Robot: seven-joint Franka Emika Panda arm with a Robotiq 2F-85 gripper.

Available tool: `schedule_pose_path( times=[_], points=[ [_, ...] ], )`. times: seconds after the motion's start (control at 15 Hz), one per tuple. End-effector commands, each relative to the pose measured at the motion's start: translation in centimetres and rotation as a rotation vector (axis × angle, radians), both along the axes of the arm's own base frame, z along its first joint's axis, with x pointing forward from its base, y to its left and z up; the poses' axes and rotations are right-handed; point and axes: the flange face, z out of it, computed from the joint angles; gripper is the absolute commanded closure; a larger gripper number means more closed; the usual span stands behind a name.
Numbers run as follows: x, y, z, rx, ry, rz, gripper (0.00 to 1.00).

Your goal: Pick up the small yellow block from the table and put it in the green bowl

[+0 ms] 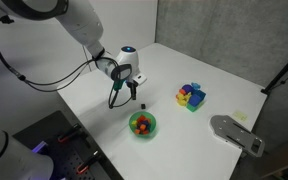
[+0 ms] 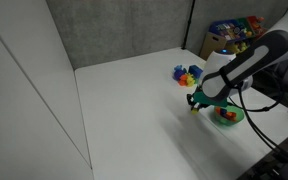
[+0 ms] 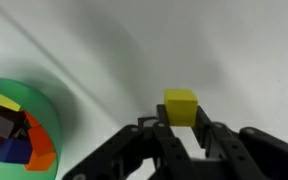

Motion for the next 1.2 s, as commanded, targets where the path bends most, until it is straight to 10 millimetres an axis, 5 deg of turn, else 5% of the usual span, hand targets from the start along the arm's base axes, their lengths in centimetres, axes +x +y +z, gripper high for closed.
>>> schedule_pose_path(
  times=[0.0, 0.47, 0.93, 1.0, 1.07, 1.13],
  points=[
    [-0.4, -1.1, 3.3, -0.009, 0.046, 0.055, 0.90],
    [-3.0, -5.7, 6.7, -0.070, 0.098, 0.096, 0.90],
    [-7.6, -10.9, 7.4, -0.112, 0.128, 0.075, 0.90],
    [-8.1, -11.4, 7.5, -0.113, 0.132, 0.072, 0.78],
    [-8.5, -11.8, 7.7, -0.111, 0.133, 0.070, 0.46],
    [-8.8, -12.1, 8.0, -0.110, 0.133, 0.071, 0.45]
  ],
)
